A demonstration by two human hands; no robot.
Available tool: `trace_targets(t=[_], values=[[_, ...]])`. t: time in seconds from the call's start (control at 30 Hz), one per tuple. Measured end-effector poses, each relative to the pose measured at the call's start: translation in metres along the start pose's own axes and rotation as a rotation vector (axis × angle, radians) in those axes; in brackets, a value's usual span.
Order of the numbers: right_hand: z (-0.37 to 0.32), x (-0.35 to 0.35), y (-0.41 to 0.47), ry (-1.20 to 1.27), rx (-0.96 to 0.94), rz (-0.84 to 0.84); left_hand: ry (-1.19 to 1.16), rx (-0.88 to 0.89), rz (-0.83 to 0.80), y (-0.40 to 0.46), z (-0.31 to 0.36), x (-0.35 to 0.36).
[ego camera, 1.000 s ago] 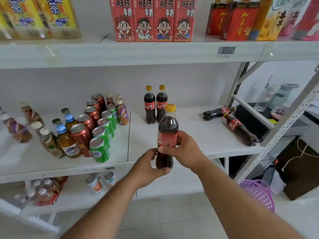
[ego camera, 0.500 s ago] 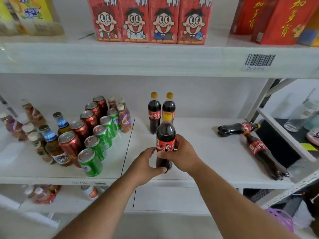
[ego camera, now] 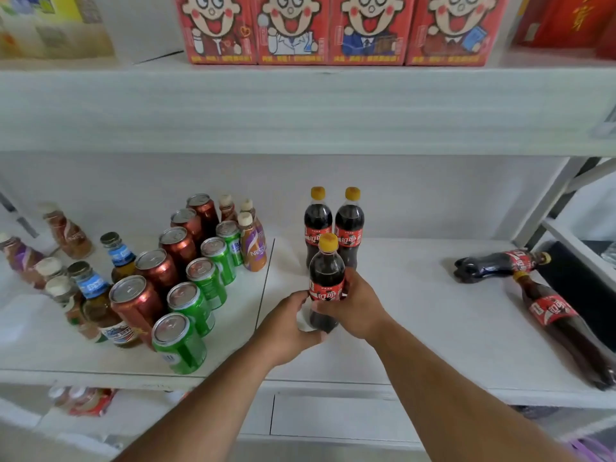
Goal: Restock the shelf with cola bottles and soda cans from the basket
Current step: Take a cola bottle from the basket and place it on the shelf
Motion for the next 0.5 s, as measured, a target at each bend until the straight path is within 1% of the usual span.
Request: trace_targets(t=[0.3,0.5], values=[[0.005,0.010,0.004,-0.018,0.051,0.047,-0.031,-0.023,-0.080,0.011,-0.015,-0.003],[0.011,0.004,-0.016,-0.042,0.108,0.086,-0.151,-0.049,-0.094,0.009,-0.018,-0.001]])
Point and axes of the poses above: each hand's wrist, its own y-axis towards the middle knuckle, its own x-axis out of the palm, z = x × y, the point moved 4 cm from there along y, towards the middle knuckle, and after that the axes turned 10 degrees about z, right-handed, at the moved point
